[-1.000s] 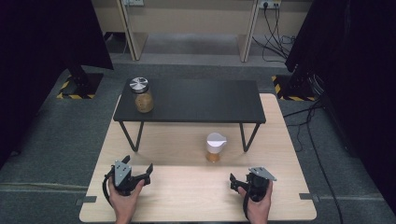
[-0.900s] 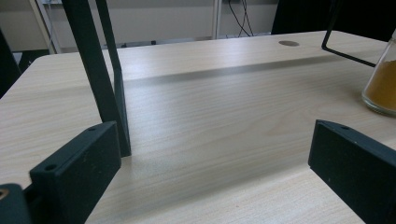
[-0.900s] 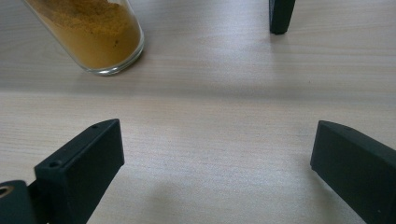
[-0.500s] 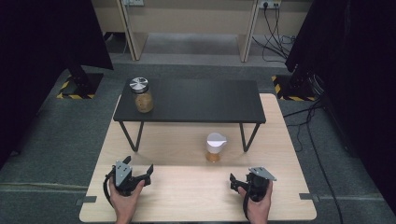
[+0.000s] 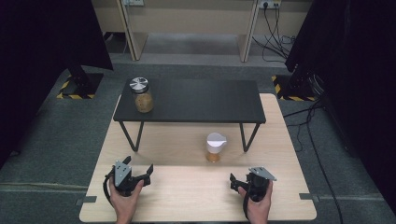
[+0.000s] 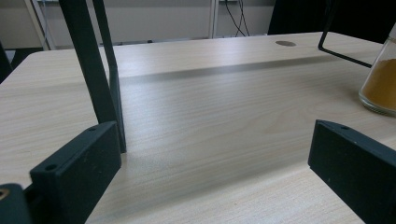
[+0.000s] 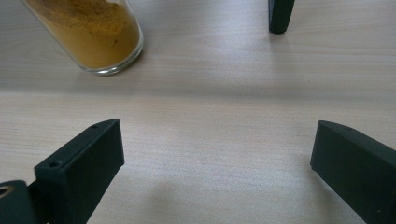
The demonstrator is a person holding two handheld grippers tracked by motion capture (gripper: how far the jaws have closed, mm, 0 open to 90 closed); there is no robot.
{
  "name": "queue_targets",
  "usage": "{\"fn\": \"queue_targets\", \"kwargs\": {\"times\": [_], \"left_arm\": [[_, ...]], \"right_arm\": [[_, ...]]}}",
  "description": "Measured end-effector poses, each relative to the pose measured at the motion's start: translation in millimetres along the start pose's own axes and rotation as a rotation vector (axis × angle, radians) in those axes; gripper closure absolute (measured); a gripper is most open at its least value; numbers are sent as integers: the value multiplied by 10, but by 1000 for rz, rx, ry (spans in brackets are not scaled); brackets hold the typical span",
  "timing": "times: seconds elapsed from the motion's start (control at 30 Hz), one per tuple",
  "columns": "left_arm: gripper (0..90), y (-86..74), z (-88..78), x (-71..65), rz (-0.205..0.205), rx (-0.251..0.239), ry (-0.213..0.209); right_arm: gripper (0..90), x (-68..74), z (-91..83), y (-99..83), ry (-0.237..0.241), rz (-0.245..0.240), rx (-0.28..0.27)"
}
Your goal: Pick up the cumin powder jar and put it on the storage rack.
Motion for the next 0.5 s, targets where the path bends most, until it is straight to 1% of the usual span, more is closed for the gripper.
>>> {"fn": "queue_targets", "kwargs": {"times": [0.5], "left_arm": [[15, 3, 0, -20, 5, 1, -2]], "right_arm": [[27, -4, -4, -4, 2, 6, -4]]}}
Point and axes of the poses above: each handheld gripper's, and its own axes: z roughly forward along the jaws, y roughly out of its top, x roughly to its left, the point moved 8 cm from there along z, roughly forward along the jaws, and after that the axes turned 8 degrees about z, right-handed, at the moved point
